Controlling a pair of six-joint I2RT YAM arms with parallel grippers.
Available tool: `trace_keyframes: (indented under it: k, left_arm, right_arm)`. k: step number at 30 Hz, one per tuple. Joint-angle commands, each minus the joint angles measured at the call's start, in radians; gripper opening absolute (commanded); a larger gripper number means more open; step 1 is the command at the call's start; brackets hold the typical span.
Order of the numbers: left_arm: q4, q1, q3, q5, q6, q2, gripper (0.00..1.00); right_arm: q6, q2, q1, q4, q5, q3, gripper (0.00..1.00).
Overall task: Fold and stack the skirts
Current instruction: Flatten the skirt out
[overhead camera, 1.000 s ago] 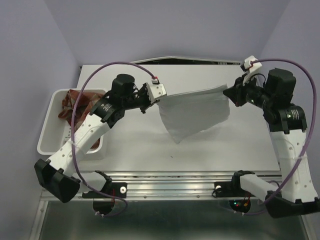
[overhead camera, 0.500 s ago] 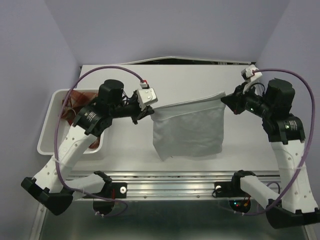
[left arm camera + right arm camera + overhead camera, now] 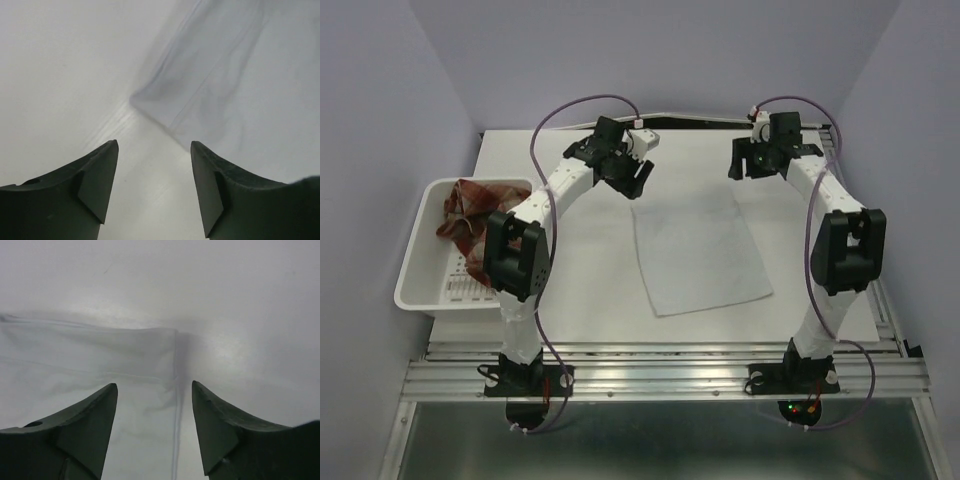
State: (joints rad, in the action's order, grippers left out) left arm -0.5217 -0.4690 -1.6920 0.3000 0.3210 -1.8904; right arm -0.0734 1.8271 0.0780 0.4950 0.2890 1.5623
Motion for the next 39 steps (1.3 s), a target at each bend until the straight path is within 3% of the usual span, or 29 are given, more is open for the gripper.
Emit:
trace_keyframes:
  k: [1,6,8,13,19,24,29,34,39]
  left_arm:
    - [-0.070,0.069,-0.202,-0.053,-0.071,-0.026,0.74]
    - [0.037,0.084,-0.010,-0.105,-0.031,0.100,0.75]
    - [0.066,0.082,0.061,-0.073,-0.010,0.131,0.70]
    - [0.060,0.082,0.071,0.043,0.053,0.097,0.57]
    - [0.042,0.050,-0.064,0.077,0.162,-0.051,0.42]
    - [0.043,0.007,-0.164,0.013,0.194,-0.200,0.28]
    - [0.063,-0.039,-0.166,-0.074,0.237,-0.282,0.25]
    - [0.057,-0.082,-0.089,-0.189,0.289,-0.326,0.21]
    - [0.034,-0.100,0.087,-0.225,0.303,-0.222,0.11]
  right_arm:
    - [0.001,0.087,-0.009,0.046,-0.109,0.221,1.00]
    - [-0.038,0.005,-0.009,0.160,-0.029,0.164,0.99]
    - [-0.055,-0.041,-0.009,0.212,0.022,0.125,0.96]
    - [-0.089,-0.110,0.003,0.344,0.110,-0.043,0.64]
    - [-0.157,-0.175,0.012,0.416,0.087,-0.249,0.46]
    - [-0.183,-0.141,0.012,0.432,0.049,-0.321,0.43]
    - [-0.184,-0.085,0.012,0.379,-0.025,-0.366,0.43]
    - [-0.183,0.019,0.012,0.297,-0.100,-0.364,0.42]
    - [-0.193,0.127,0.012,0.234,-0.186,-0.276,0.41]
